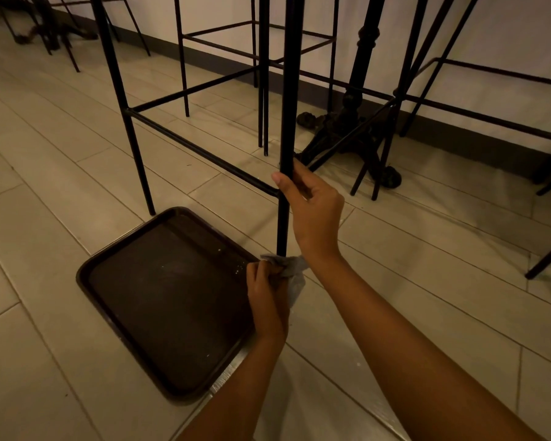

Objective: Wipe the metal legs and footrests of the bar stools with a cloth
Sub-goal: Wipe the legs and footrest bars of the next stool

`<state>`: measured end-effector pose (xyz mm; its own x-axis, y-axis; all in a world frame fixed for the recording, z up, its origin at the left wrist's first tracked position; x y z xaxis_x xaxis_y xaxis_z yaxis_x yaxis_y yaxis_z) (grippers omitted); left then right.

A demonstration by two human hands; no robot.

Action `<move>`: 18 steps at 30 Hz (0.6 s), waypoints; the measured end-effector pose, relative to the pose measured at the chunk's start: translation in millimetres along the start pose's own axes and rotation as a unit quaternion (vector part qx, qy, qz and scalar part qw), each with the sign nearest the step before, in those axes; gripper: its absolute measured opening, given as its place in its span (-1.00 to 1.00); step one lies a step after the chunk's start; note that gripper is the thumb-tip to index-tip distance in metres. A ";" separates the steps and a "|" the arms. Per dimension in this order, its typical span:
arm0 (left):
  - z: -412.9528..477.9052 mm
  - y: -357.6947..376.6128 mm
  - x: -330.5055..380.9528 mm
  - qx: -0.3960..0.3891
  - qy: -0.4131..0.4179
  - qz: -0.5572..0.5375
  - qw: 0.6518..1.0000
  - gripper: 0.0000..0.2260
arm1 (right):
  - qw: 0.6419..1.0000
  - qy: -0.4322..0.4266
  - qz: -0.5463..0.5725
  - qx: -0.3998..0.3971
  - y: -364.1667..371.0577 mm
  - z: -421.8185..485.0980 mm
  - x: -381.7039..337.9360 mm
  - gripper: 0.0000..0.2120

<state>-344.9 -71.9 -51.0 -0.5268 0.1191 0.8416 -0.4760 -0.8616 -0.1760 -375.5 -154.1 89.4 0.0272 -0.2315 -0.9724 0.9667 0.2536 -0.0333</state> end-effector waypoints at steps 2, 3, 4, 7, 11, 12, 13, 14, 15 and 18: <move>-2.0 -0.1 -4.3 -0.004 -0.015 -0.020 1.000 -0.82 | 1.000 0.001 0.000 0.000 0.7 -0.2 1.3 -0.65; -3.8 -0.6 -7.2 -0.007 -0.030 -0.032 0.999 -0.82 | 1.000 0.001 -0.001 -0.001 0.9 -0.4 2.0 -0.65; -5.1 -0.7 -10.1 -0.010 -0.049 -0.047 0.998 -0.80 | 1.000 0.000 -0.001 0.000 1.2 -0.6 2.6 -0.65; -8.9 -0.2 -18.0 -0.026 -0.087 -0.052 0.995 -0.66 | 1.000 0.001 0.005 0.001 1.8 -1.0 2.8 -0.65; -8.7 0.1 -17.1 -0.018 -0.073 -0.026 0.997 -0.67 | 1.000 -0.006 0.005 -0.002 1.4 -0.2 2.4 -0.65; -7.8 -0.3 -15.6 -0.011 -0.066 -0.027 0.997 -0.67 | 1.000 -0.007 0.005 -0.004 1.6 -0.2 2.2 -0.65; -7.0 0.1 -14.5 -0.011 -0.058 -0.025 0.998 -0.68 | 1.000 -0.008 0.005 -0.006 1.5 0.0 2.0 -0.65; -6.2 0.6 -13.6 -0.014 -0.049 -0.020 0.999 -0.71 | 1.000 -0.008 0.007 -0.006 1.4 0.2 2.3 -0.64; -5.4 0.9 -12.9 -0.017 -0.041 -0.015 0.999 -0.74 | 1.000 -0.008 0.009 -0.007 1.3 0.5 3.1 -0.64; -3.7 1.9 -16.5 -0.022 -0.054 -0.013 0.998 -0.73 | 1.000 -0.005 0.016 -0.010 1.8 1.6 5.8 -0.64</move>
<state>-339.8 -73.7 -67.1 -0.4363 0.0848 0.8958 -0.5203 -0.8360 -0.1742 -373.3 -156.4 84.0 0.0604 -0.2316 -0.9709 0.9601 0.2796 -0.0069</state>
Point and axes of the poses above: each hand's wrist, its own z-axis towards the middle knuckle, its own y-axis out of the palm, x = y × z, the point moved 4 cm from there along z, towards the middle knuckle, and after that the axes turned 14 degrees about y, right-handed, at the moved point
